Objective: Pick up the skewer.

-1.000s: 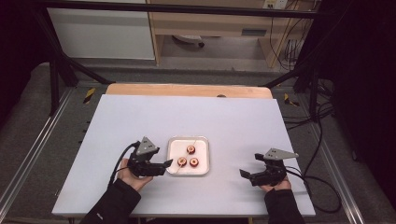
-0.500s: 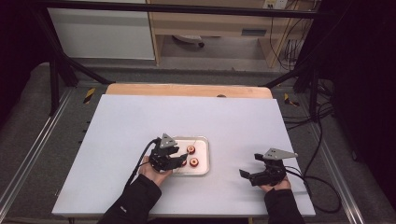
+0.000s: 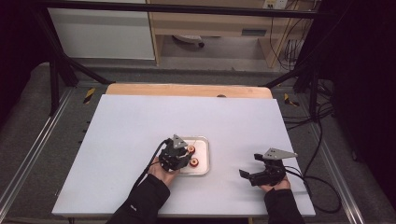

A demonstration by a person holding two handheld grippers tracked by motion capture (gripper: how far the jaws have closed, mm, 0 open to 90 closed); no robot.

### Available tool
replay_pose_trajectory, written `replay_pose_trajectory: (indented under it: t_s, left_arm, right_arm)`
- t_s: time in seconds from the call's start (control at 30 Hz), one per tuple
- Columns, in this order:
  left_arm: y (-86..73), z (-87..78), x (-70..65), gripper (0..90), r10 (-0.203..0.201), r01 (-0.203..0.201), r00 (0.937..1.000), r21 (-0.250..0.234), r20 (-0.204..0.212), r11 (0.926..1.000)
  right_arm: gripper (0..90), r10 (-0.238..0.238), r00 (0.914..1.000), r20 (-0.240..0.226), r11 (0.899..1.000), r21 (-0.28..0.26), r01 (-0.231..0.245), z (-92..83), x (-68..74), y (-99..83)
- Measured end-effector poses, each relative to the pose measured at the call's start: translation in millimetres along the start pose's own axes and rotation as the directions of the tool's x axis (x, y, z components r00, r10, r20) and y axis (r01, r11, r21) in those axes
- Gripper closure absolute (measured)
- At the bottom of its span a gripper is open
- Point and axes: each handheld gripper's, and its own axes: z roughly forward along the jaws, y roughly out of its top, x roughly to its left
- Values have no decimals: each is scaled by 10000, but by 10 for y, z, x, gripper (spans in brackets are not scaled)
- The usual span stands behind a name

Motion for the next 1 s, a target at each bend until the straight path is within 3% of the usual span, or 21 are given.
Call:
replay_pose_trajectory:
  t_s: [0.5, 0.73, 1.0]
  left_arm:
    - [-6, 36, -9, 869, -79, 80, 10000, 229, -55, 9997]
    - [-7, 21, -10, 875, -110, 111, 9999, 146, -63, 9998]
    - [-1, -72, -15, 878, 199, -198, 9997, -51, 155, 9998]
  right_arm:
    - [21, -38, 10000, -23, 10000, 55, 38, 4, -3, 1]
    - [22, -50, 10000, -15, 10000, 37, 50, 3, -2, 1]
    - [23, -184, 9998, 79, 9998, 2, 184, -11, 14, 16]
